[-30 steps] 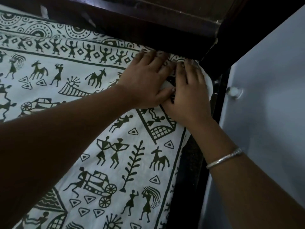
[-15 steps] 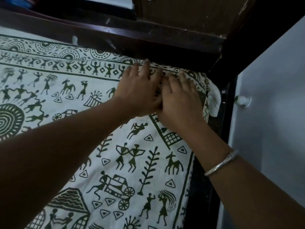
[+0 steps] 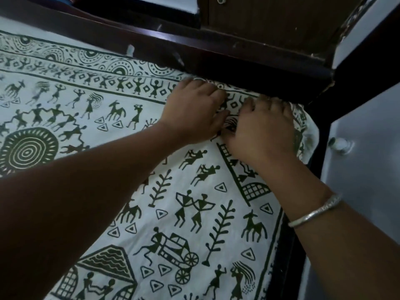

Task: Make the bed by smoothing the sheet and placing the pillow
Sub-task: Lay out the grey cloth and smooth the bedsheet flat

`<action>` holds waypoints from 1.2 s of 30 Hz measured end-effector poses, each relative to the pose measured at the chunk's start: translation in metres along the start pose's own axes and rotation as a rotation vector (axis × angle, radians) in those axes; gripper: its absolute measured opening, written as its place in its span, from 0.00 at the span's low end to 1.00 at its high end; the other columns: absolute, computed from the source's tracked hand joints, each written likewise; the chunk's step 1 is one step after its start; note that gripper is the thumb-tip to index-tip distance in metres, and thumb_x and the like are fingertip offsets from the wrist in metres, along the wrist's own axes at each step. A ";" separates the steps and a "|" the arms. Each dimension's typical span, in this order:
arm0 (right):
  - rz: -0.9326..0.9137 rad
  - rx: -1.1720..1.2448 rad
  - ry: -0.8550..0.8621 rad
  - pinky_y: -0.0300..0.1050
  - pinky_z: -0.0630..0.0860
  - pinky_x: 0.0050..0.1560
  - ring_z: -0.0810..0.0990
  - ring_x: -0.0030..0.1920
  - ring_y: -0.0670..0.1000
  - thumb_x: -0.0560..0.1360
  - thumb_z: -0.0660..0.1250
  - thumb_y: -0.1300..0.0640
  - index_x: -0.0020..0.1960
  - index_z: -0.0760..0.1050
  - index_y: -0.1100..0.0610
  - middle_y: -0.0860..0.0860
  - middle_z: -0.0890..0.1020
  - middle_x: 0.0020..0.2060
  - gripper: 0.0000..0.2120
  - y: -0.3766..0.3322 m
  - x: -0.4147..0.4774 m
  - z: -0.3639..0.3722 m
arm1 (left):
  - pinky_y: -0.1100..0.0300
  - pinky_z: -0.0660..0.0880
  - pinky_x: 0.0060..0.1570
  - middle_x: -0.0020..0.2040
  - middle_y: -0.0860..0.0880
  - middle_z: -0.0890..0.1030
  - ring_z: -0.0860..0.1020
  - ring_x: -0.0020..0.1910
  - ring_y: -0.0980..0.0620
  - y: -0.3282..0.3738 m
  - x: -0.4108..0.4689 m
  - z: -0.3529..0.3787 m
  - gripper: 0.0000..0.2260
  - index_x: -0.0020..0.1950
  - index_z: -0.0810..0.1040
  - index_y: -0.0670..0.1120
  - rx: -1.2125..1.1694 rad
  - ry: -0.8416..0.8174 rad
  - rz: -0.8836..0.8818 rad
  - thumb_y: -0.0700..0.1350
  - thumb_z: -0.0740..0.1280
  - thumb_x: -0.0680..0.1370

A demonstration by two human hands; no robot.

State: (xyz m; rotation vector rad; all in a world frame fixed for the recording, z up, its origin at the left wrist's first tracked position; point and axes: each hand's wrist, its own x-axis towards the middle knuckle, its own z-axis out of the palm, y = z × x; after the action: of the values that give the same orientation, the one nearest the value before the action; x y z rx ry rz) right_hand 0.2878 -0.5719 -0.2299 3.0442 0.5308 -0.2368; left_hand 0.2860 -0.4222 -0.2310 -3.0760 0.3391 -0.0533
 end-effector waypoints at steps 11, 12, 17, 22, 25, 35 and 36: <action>-0.188 0.112 -0.103 0.58 0.47 0.73 0.52 0.76 0.61 0.77 0.50 0.33 0.78 0.45 0.55 0.55 0.52 0.77 0.39 -0.054 0.061 0.008 | 0.44 0.42 0.74 0.78 0.47 0.55 0.48 0.77 0.46 -0.081 0.010 0.019 0.25 0.77 0.55 0.52 -0.258 -0.277 -0.213 0.54 0.54 0.81; -0.146 0.098 -0.144 0.59 0.48 0.73 0.53 0.75 0.62 0.77 0.49 0.34 0.78 0.45 0.56 0.56 0.53 0.77 0.38 -0.058 0.063 0.004 | 0.46 0.45 0.74 0.76 0.47 0.60 0.53 0.76 0.47 -0.085 0.008 0.013 0.23 0.76 0.60 0.51 -0.295 -0.216 -0.182 0.51 0.56 0.80; -0.091 -0.058 -0.102 0.57 0.65 0.66 0.68 0.66 0.64 0.79 0.54 0.50 0.72 0.61 0.66 0.65 0.70 0.66 0.27 -0.092 0.051 -0.019 | 0.43 0.56 0.71 0.67 0.43 0.73 0.68 0.68 0.43 -0.106 -0.028 0.015 0.23 0.69 0.71 0.47 -0.095 0.104 -0.302 0.56 0.53 0.79; -0.579 0.115 -0.084 0.57 0.49 0.75 0.51 0.76 0.59 0.81 0.52 0.48 0.77 0.51 0.58 0.57 0.55 0.76 0.28 -0.139 0.073 -0.011 | 0.42 0.41 0.72 0.79 0.47 0.43 0.41 0.76 0.40 -0.151 -0.040 0.040 0.28 0.76 0.44 0.61 -0.156 -0.241 -0.510 0.64 0.45 0.77; -0.530 0.037 -0.105 0.61 0.43 0.73 0.43 0.76 0.60 0.77 0.50 0.35 0.78 0.40 0.52 0.53 0.44 0.78 0.38 -0.150 0.103 0.004 | 0.41 0.40 0.72 0.79 0.50 0.44 0.39 0.76 0.44 -0.171 -0.021 0.042 0.27 0.77 0.44 0.58 -0.210 -0.269 -0.505 0.58 0.48 0.80; -0.489 0.167 0.105 0.55 0.63 0.68 0.70 0.66 0.61 0.78 0.57 0.54 0.66 0.71 0.60 0.61 0.75 0.64 0.19 -0.134 0.074 -0.012 | 0.41 0.52 0.72 0.66 0.43 0.72 0.68 0.68 0.43 -0.118 -0.061 0.007 0.21 0.67 0.71 0.46 -0.193 0.176 -0.397 0.51 0.54 0.76; -0.503 0.184 0.174 0.57 0.65 0.67 0.72 0.65 0.61 0.77 0.58 0.55 0.63 0.74 0.59 0.60 0.77 0.61 0.17 -0.124 0.059 -0.011 | 0.40 0.51 0.72 0.67 0.43 0.71 0.67 0.69 0.43 -0.103 -0.076 0.008 0.22 0.68 0.70 0.47 -0.205 0.151 -0.374 0.52 0.54 0.76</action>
State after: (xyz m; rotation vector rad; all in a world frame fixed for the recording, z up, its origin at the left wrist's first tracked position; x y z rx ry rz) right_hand 0.3016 -0.4346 -0.2305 3.0591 1.3568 -0.0333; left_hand 0.2348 -0.3048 -0.2358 -3.2998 -0.2460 -0.2811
